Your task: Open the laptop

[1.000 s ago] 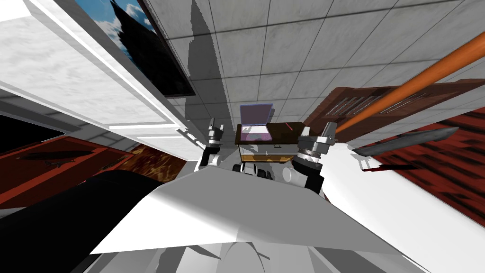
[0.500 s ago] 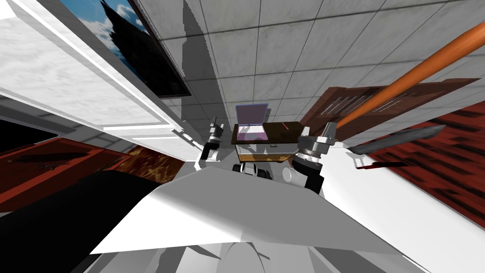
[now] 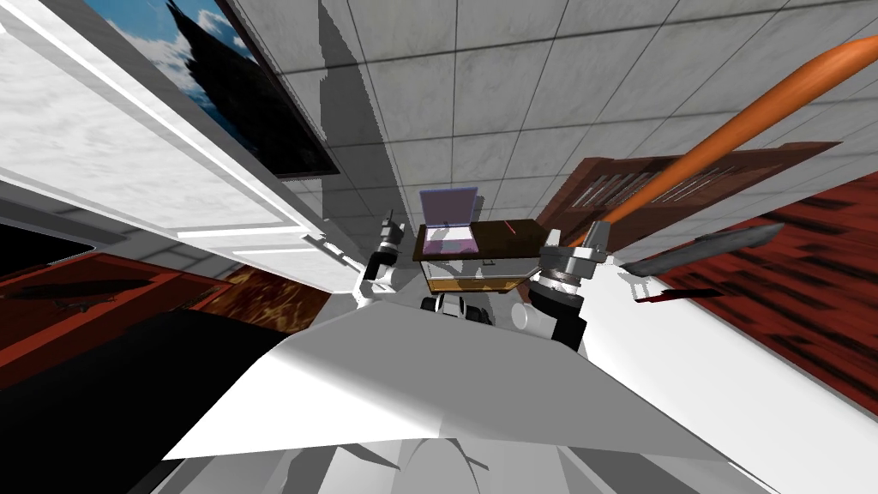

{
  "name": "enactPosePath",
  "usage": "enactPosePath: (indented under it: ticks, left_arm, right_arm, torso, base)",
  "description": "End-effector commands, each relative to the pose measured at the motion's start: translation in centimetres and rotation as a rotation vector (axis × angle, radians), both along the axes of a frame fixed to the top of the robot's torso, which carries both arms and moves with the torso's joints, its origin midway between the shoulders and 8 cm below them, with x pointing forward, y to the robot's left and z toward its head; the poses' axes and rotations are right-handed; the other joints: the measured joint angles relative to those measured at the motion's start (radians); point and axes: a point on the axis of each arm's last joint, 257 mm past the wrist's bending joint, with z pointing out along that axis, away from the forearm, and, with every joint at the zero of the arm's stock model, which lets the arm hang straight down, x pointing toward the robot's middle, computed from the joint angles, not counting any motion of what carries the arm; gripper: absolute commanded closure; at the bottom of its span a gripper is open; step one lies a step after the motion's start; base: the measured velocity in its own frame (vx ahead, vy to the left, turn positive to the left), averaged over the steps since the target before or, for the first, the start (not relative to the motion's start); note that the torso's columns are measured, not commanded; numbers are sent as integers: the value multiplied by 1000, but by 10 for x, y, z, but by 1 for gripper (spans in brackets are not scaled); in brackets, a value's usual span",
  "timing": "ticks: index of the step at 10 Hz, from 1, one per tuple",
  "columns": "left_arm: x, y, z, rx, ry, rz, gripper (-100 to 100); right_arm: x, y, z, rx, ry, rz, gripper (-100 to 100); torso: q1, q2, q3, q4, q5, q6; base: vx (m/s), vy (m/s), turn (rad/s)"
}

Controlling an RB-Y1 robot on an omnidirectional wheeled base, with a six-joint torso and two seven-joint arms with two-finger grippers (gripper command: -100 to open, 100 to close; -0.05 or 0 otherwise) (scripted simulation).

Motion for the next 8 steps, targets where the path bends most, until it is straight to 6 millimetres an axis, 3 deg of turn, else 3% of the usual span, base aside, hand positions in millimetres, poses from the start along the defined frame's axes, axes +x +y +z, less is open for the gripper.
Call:
enactPosePath:
  ticks: [1,8]
  left_arm:
    - [13,8,-5,-6,39,14,-100]
    - [51,35,-8,-38,139,58,-100]
  right_arm:
    - [0,0,0,0,0,0,0]
    - [0,0,0,0,0,0,0]
  torso:
    - [-1,-1,0,0,0,0]
    - [0,0,0,0,0,0]
  base:
    - [6,-72,-21]
    - [6,-70,-27]
